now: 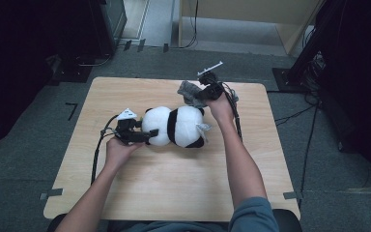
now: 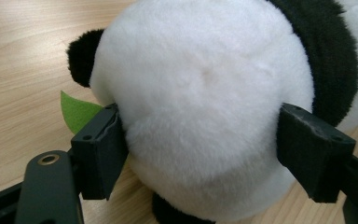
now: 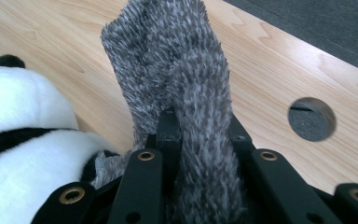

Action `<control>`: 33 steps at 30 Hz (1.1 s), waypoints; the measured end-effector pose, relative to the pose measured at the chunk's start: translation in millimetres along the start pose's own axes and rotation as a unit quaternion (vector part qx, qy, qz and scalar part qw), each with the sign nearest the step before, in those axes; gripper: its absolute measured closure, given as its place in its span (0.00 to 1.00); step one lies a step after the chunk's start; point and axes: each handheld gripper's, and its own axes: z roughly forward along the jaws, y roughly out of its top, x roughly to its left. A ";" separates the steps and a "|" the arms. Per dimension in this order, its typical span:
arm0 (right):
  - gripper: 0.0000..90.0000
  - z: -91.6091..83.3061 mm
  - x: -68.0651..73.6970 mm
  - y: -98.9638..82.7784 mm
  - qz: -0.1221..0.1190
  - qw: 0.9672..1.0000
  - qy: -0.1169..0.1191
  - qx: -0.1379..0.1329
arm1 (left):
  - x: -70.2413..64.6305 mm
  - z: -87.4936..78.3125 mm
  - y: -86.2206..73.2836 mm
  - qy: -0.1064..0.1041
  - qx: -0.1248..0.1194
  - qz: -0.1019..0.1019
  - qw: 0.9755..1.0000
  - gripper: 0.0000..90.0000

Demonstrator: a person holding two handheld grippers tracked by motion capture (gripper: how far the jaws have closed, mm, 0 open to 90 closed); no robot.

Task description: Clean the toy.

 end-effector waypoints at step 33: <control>0.85 -70.4 85.4 23.8 -0.060 0.991 0.084 -0.087 | -0.6 0.2 -0.1 0.002 -0.001 -0.002 1.000 0.22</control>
